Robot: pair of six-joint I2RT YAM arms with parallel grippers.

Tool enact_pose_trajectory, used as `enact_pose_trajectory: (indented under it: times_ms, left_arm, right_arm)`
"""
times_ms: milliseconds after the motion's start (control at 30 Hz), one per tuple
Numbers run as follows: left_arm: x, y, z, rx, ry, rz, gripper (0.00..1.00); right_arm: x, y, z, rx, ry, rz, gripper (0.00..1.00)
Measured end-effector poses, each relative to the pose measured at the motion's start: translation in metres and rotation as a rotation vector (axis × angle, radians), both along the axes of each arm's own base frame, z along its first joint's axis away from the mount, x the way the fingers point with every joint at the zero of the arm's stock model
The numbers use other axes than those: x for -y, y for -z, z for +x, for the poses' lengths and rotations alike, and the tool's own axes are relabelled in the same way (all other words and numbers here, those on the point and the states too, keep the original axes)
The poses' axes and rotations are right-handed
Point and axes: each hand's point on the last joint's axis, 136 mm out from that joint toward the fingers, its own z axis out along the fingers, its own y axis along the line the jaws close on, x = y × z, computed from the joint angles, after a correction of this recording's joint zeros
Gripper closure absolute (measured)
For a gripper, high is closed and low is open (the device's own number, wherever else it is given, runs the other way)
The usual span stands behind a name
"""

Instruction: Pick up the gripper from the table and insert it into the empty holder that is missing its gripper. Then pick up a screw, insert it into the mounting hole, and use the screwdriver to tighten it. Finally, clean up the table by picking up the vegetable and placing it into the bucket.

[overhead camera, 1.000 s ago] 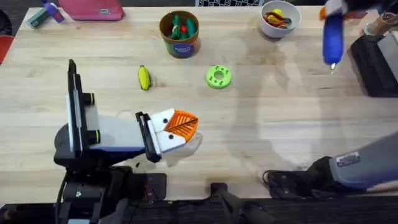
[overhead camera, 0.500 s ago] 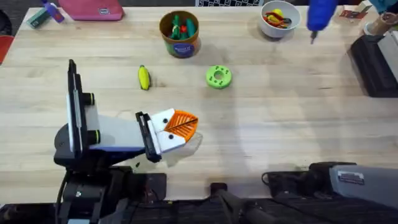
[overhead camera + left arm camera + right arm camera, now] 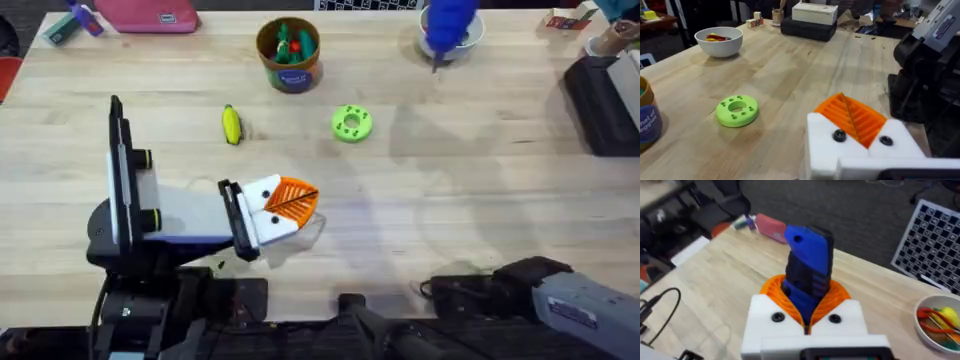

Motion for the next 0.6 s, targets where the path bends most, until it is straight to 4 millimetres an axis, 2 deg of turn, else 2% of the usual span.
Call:
enact_pose_trajectory:
  times_ms: [167,300,600]
  left_arm:
    - [0.000,0.000,0.000,0.000,0.000,0.000,0.994]
    - [0.000,0.000,0.000,0.000,0.000,0.000,0.994]
    - [0.000,0.000,0.000,0.000,0.000,0.000,0.994]
  right_arm:
    - [-0.014,0.013,-0.004,0.063,-0.020,0.119,0.978]
    - [-0.035,0.014,-0.011,0.143,-0.090,0.232,0.978]
    - [-0.095,-0.001,-0.055,0.276,-0.460,0.345,0.978]
